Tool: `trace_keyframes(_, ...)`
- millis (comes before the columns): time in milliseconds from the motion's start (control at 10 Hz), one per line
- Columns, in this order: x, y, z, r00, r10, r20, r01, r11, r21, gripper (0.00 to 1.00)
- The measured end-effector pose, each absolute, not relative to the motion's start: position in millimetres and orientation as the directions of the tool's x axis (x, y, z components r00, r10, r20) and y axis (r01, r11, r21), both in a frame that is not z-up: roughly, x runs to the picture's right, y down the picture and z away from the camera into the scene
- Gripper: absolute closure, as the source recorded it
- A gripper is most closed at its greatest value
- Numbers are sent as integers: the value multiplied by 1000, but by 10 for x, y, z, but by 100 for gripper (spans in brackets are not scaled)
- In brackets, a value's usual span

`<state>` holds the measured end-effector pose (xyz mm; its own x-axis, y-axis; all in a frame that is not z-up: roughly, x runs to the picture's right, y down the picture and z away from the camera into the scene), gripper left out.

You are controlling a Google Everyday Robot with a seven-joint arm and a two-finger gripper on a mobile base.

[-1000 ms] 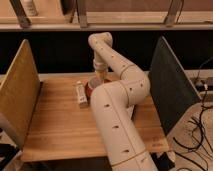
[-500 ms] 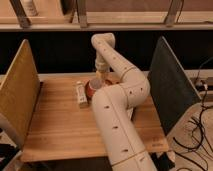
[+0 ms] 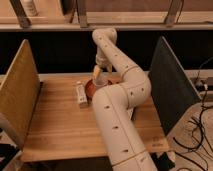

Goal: Place the ceramic cup in the ceramic bowl

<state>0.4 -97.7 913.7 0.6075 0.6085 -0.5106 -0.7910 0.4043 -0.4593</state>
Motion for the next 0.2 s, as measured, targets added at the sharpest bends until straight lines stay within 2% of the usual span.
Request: trace_keyframes(200, 212, -1319, 8981, 563, 675, -477, -823, 405, -398, 29)
